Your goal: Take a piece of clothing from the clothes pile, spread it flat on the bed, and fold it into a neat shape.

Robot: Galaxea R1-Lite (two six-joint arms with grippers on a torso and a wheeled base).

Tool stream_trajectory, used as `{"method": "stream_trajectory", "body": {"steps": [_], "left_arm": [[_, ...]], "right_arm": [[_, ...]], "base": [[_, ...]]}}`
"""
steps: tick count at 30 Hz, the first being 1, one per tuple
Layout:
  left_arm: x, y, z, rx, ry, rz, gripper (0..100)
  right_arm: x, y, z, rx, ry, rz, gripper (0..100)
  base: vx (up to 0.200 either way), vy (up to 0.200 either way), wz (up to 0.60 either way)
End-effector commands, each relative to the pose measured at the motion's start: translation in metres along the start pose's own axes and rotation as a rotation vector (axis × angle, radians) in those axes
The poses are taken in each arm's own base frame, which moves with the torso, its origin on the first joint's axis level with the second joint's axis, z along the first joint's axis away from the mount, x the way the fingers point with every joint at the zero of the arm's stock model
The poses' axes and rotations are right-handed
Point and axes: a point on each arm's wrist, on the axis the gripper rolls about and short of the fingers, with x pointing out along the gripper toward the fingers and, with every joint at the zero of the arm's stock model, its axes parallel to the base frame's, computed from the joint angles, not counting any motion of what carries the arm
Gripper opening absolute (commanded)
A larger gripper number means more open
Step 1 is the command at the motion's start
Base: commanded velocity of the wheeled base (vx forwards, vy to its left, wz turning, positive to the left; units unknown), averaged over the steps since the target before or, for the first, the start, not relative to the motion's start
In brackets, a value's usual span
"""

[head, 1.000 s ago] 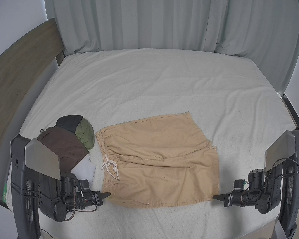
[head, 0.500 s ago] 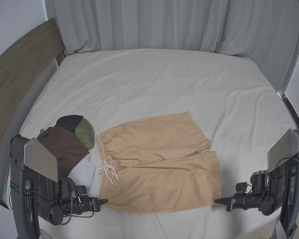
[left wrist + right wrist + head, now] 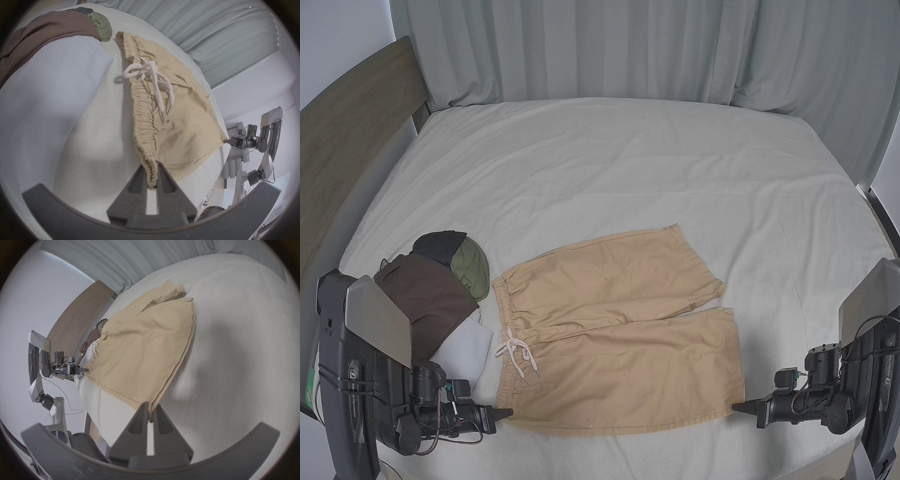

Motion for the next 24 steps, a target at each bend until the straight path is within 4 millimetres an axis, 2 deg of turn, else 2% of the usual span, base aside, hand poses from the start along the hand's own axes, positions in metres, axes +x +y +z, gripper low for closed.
{"method": "stream_trajectory", "body": {"steps": [1, 19, 24], "left_arm": [[-0.002, -0.0005, -0.0023, 0.015, 0.01, 0.0, 0], [-0.0042, -0.001, -0.0056, 0.018, 0.026, 0.0, 0], [-0.0057, -0.0014, -0.0074, 0.016, 0.034, 0.002, 0]], "right_arm": [[-0.003, 0.0018, -0.0029, 0.007, 0.013, 0.0, 0], [-0.004, 0.0008, -0.0044, -0.003, 0.026, -0.003, 0], [-0.0117, 0.0068, -0.002, 0.006, 0.047, -0.002, 0]], "base": [[0.0, 0.0, 0.0], [0.0, 0.0, 0.0], [0.0, 0.0, 0.0]]}}
